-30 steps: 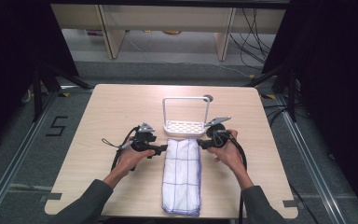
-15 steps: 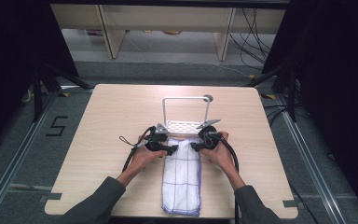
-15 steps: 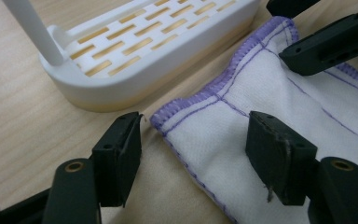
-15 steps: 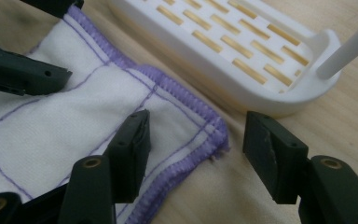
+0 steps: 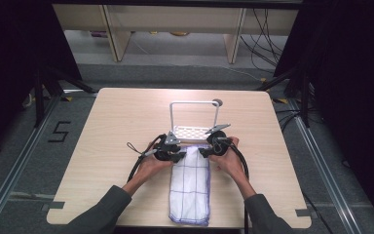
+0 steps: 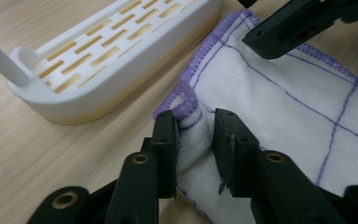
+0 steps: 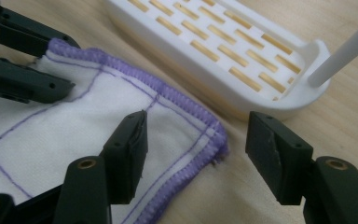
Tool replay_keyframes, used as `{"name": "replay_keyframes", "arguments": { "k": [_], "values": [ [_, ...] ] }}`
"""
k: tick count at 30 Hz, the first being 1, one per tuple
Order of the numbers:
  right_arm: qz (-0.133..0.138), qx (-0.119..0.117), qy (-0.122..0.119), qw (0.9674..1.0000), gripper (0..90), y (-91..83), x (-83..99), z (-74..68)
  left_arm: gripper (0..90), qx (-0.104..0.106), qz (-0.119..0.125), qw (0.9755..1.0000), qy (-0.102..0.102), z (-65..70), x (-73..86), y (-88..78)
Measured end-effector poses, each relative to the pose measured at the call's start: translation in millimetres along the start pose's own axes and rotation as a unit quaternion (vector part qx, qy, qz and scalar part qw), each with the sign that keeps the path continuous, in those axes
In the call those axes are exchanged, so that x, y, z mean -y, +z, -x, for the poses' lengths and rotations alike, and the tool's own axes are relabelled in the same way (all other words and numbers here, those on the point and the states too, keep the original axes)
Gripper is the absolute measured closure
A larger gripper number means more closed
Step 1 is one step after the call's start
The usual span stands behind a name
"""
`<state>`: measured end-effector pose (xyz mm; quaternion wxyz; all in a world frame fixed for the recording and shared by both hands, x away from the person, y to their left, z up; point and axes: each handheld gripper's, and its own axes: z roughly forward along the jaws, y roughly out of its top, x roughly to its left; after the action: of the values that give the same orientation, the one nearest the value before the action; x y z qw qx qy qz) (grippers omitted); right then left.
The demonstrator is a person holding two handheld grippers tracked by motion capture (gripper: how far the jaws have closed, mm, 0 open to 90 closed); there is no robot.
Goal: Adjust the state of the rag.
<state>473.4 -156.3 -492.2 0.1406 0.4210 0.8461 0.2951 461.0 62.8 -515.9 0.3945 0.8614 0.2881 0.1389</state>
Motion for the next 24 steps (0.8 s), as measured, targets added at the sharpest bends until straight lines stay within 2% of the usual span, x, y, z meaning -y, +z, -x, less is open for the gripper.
{"name": "replay_keyframes", "arguments": {
  "k": [3,7,8,9,10,11,13,14,15,16,17,18,20,21,22,24],
  "values": [
    [-0.004,0.009,-0.006,0.9999,39.8,4.3,0.5,1.7,71.5,0.004,0.001,1.0000,-0.001,-0.4,0.2,0.0],
    [-0.005,0.000,-0.003,1.0000,44.3,7.0,1.5,2.3,72.3,0.003,-0.001,1.0000,-0.004,-0.8,0.3,-0.3],
    [-0.004,-0.013,0.009,0.9999,49.1,7.9,2.7,2.1,72.9,0.004,0.000,1.0000,-0.007,-0.9,0.5,-0.3],
    [-0.004,-0.013,0.009,0.9999,49.1,7.9,2.7,2.1,73.2,0.004,0.000,1.0000,-0.007,-0.9,0.5,-0.3],
    [-0.007,-0.020,0.027,0.9994,52.0,6.8,3.6,-0.2,73.8,0.003,0.000,1.0000,-0.008,-1.0,0.5,-0.4],
    [0.001,-0.020,0.015,0.9997,54.5,7.9,4.7,1.4,74.1,0.006,0.001,0.9999,-0.008,-1.2,0.7,-0.2],
    [0.003,-0.037,0.019,0.9991,64.9,6.5,5.6,0.2,74.7,0.006,0.003,0.9999,-0.008,-1.4,0.9,0.0],
    [0.013,-0.041,0.010,0.9990,69.1,8.5,6.8,0.2,74.9,0.006,0.003,0.9999,-0.008,-1.3,1.1,0.0],
    [0.006,-0.047,0.011,0.9988,72.7,6.5,6.7,-0.7,75.2,0.005,0.003,1.0000,-0.008,-1.1,1.0,0.0],
    [0.012,-0.048,0.003,0.9988,77.5,8.0,7.5,-0.8,75.4,0.003,0.003,1.0000,-0.007,-0.8,1.0,-0.1],
    [0.016,-0.058,0.010,0.9981,79.2,8.0,8.0,-2.7,75.6,0.003,0.003,1.0000,-0.007,-0.8,1.0,-0.1],
    [0.006,-0.054,0.008,0.9985,80.4,5.8,7.7,-3.3,75.9,0.005,0.004,0.9999,-0.009,-1.0,1.0,0.1],
    [0.018,-0.047,-0.010,0.9987,81.6,7.1,8.0,-3.9,76.7,0.006,0.004,0.9999,-0.009,-1.2,1.0,0.0],
    [0.010,-0.049,-0.010,0.9987,81.8,5.8,8.0,-5.6,76.9,0.007,0.004,0.9999,-0.010,-1.4,1.0,0.1],
    [0.015,-0.042,-0.020,0.9988,81.9,6.5,7.9,-5.2,77.1,0.005,0.005,0.9999,-0.013,-1.5,1.3,0.0],
    [0.012,-0.047,-0.010,0.9987,82.2,5.9,8.3,-6.9,77.5,0.008,0.007,0.9998,-0.015,-2.3,1.6,0.0]
  ]
}}
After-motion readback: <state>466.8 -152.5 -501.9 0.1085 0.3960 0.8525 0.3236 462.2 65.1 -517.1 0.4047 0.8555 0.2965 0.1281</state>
